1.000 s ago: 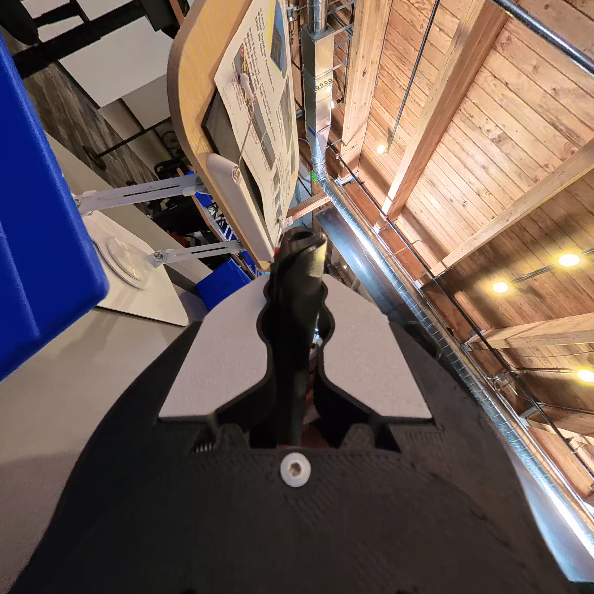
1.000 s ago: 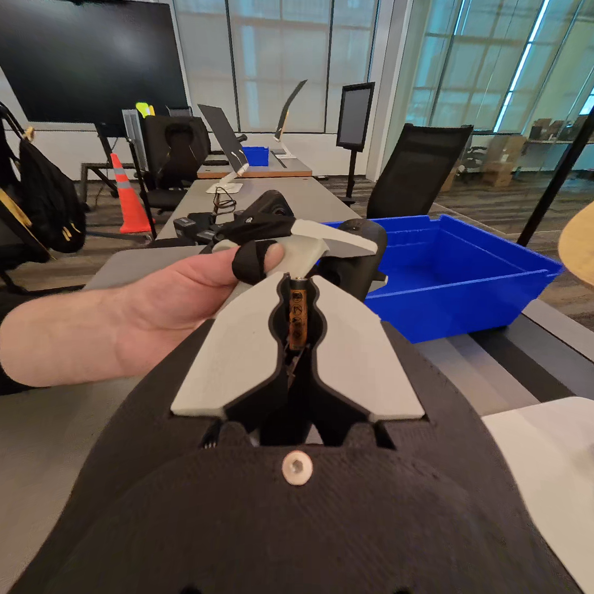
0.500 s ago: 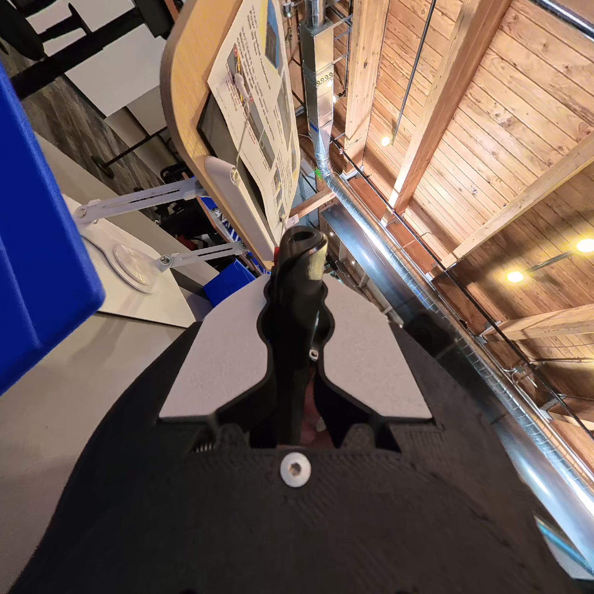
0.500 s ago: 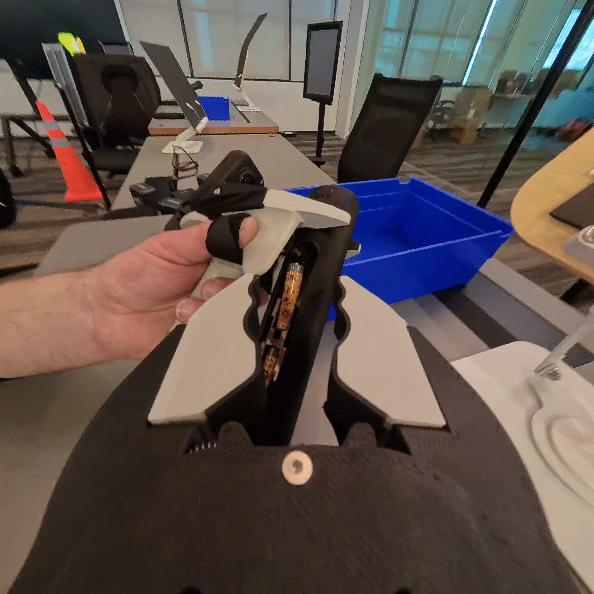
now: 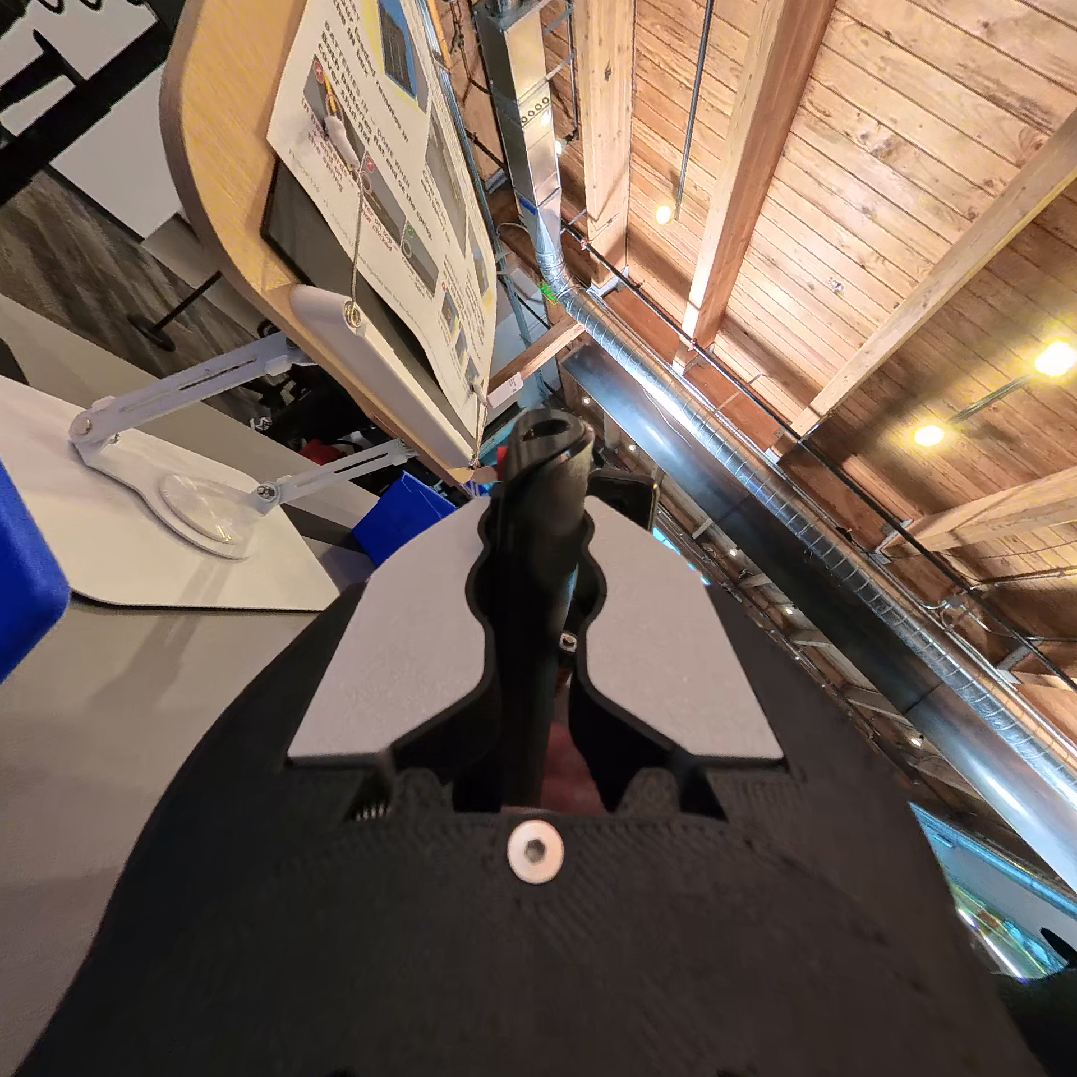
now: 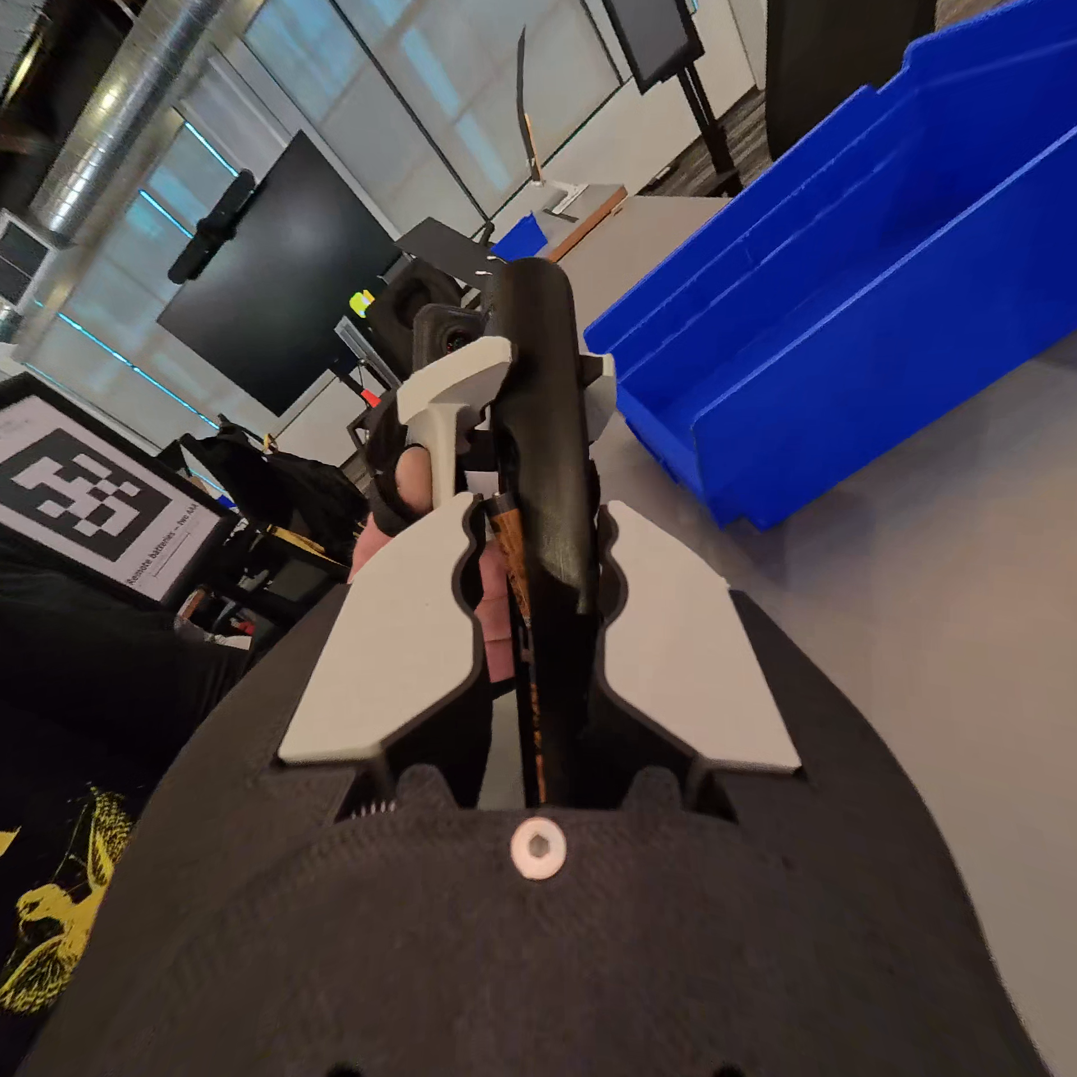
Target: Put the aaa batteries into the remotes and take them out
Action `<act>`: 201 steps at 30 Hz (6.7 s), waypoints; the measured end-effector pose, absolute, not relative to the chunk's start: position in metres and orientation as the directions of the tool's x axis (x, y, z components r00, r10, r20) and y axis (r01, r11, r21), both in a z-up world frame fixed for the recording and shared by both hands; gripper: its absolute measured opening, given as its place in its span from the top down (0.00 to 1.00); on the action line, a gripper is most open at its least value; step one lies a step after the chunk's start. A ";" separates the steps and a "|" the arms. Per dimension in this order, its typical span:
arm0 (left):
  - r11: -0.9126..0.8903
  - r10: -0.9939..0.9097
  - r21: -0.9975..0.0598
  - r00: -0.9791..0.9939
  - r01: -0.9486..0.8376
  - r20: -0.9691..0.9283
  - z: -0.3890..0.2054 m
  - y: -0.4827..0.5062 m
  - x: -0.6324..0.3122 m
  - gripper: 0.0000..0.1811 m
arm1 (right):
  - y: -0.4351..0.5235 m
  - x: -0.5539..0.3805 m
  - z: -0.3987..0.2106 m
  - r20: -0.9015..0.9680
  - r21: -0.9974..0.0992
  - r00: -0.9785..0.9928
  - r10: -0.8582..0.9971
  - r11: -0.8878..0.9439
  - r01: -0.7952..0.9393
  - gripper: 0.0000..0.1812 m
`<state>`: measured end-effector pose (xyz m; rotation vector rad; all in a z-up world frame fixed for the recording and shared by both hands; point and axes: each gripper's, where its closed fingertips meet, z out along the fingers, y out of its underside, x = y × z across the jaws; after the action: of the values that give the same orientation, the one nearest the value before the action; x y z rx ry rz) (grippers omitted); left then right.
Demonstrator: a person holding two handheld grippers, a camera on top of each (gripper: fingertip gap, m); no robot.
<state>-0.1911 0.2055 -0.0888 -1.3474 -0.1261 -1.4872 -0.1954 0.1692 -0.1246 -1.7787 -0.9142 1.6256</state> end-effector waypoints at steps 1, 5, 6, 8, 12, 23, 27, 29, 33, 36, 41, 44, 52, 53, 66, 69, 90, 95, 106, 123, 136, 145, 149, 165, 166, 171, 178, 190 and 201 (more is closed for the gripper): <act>-0.421 -0.609 -0.542 0.216 0.728 0.763 -0.089 0.205 -0.191 0.87 | 0.169 -0.195 -0.124 -0.611 -0.784 0.029 0.791 -0.610 0.116 0.81; -0.406 -0.623 -0.578 0.248 0.708 0.741 -0.085 0.202 -0.187 0.87 | 0.166 -0.193 -0.124 -0.609 -0.784 0.005 0.793 -0.602 0.149 0.81; -0.404 -0.629 -0.577 0.243 0.710 0.739 -0.085 0.202 -0.187 0.87 | 0.165 -0.193 -0.124 -0.603 -0.787 0.004 0.798 -0.596 0.162 0.82; -0.399 -0.642 -0.607 0.264 0.688 0.720 -0.085 0.200 -0.183 0.87 | 0.162 -0.191 -0.127 -0.594 -0.791 -0.014 0.804 -0.581 0.193 0.82; -0.388 -0.675 -0.650 0.279 0.654 0.683 -0.083 0.196 -0.174 0.86 | 0.161 -0.185 -0.131 -0.568 -0.805 -0.015 0.823 -0.552 0.217 0.89; -0.450 -0.705 -0.601 0.150 0.660 0.693 -0.079 0.192 -0.167 0.86 | 0.144 -0.174 -0.140 -0.492 -0.820 -0.031 0.870 -0.452 0.351 0.86; -0.491 -0.756 -0.626 0.061 0.606 0.652 -0.070 0.179 -0.155 0.85 | 0.134 -0.164 -0.136 -0.527 -0.820 -0.119 0.842 -0.466 0.334 0.89; -0.515 -0.768 -0.638 0.022 0.573 0.640 -0.066 0.174 -0.152 0.82 | 0.126 -0.156 -0.140 -0.544 -0.808 -0.173 0.821 -0.457 0.372 0.89; -0.517 -0.798 -0.740 0.072 0.430 0.599 -0.071 0.164 -0.139 0.83 | 0.116 -0.142 -0.142 -0.579 -0.786 -0.247 0.777 -0.450 0.424 0.89; -0.522 -0.814 -0.765 0.049 0.377 0.579 -0.073 0.157 -0.134 0.82 | 0.112 -0.131 -0.136 -0.603 -0.778 -0.303 0.738 -0.460 0.427 0.89; -0.500 -0.839 -0.819 0.076 0.282 0.539 -0.083 0.151 -0.126 0.80 | 0.111 -0.116 -0.137 -0.624 -0.773 -0.358 0.695 -0.479 0.417 0.89; -0.518 -0.829 -0.814 0.077 0.262 0.553 -0.087 0.152 -0.123 0.74 | 0.114 -0.110 -0.132 -0.605 -0.794 -0.383 0.699 -0.488 0.363 0.89; -0.504 -0.821 -0.822 0.147 0.264 0.551 -0.097 0.159 -0.118 0.86 | 0.126 -0.107 -0.144 -0.591 -0.792 -0.300 0.749 -0.469 0.390 0.89; -0.501 -0.816 -0.823 0.172 0.268 0.552 -0.098 0.162 -0.119 0.86 | 0.131 -0.108 -0.147 -0.583 -0.794 -0.264 0.769 -0.469 0.387 0.88; -0.532 -0.751 -0.789 0.259 0.308 0.608 -0.114 0.179 -0.121 0.87 | 0.072 0.007 -0.237 -0.092 -0.479 0.303 0.949 -0.309 0.822 0.77; -0.543 -0.741 -0.783 0.267 0.303 0.617 -0.118 0.179 -0.118 0.87 | 0.050 0.028 -0.263 -0.051 -0.391 0.371 0.927 -0.361 0.847 0.78; -0.621 -0.601 -0.620 0.217 0.479 0.770 -0.137 0.202 -0.131 0.87 | 0.072 0.004 -0.226 -0.006 -0.578 0.372 0.928 -0.307 0.756 0.88; -0.617 -0.606 -0.627 0.221 0.475 0.764 -0.136 0.202 -0.131 0.87 | 0.076 0.018 -0.242 0.040 -0.522 0.374 0.926 -0.300 0.798 0.81; -0.609 -0.615 -0.637 0.226 0.472 0.755 -0.135 0.202 -0.134 0.87 | 0.111 0.021 -0.269 -0.068 -0.383 -0.091 0.994 0.058 0.922 0.80; -0.602 -0.554 -0.588 0.247 0.541 0.795 -0.141 0.211 -0.144 0.87 | 0.132 0.011 -0.218 0.361 -0.526 0.155 0.920 0.063 0.848 0.99; -0.565 -0.514 -0.567 0.282 0.599 0.810 -0.143 0.219 -0.162 0.87 | 0.101 0.030 -0.268 0.607 -0.154 -0.037 0.794 0.163 0.975 0.92; -0.585 -0.525 -0.567 0.262 0.579 0.809 -0.143 0.217 -0.154 0.87 | 0.085 0.027 -0.254 0.149 -0.413 0.073 0.986 -0.005 0.911 0.80; -0.583 -0.528 -0.567 0.260 0.582 0.809 -0.142 0.217 -0.156 0.87 | 0.092 0.038 -0.276 -0.042 -0.335 0.023 0.999 -0.036 0.942 0.79; -0.524 -0.445 -0.471 0.243 0.710 0.862 -0.151 0.231 -0.169 0.87 | 0.113 -0.008 -0.205 -0.035 -0.640 0.306 0.951 -0.257 0.724 0.90; -0.514 -0.434 -0.454 0.236 0.728 0.869 -0.151 0.232 -0.169 0.87 | 0.118 -0.016 -0.199 -0.017 -0.646 0.329 0.944 -0.261 0.717 0.90; -0.494 -0.424 -0.437 0.231 0.752 0.876 -0.147 0.232 -0.154 0.87 | 0.147 -0.047 -0.189 0.046 -0.640 0.413 0.910 -0.290 0.711 0.90; -0.497 -0.408 -0.412 0.213 0.764 0.888 -0.149 0.231 -0.147 0.87 | 0.170 -0.057 -0.193 0.121 -0.622 0.482 0.868 -0.312 0.718 0.90; -0.497 -0.402 -0.382 0.183 0.779 0.897 -0.146 0.231 -0.150 0.87 | 0.176 -0.069 -0.190 0.185 -0.571 0.458 0.869 -0.284 0.770 0.90; -0.498 -0.395 -0.364 0.167 0.787 0.903 -0.146 0.231 -0.152 0.87 | 0.180 -0.071 -0.189 0.215 -0.546 0.447 0.868 -0.273 0.792 0.88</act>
<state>-0.1520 0.2312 -0.1461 -1.4671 -0.3994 -1.5276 -0.0710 0.1801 -0.1894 -2.1091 -1.3842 0.1666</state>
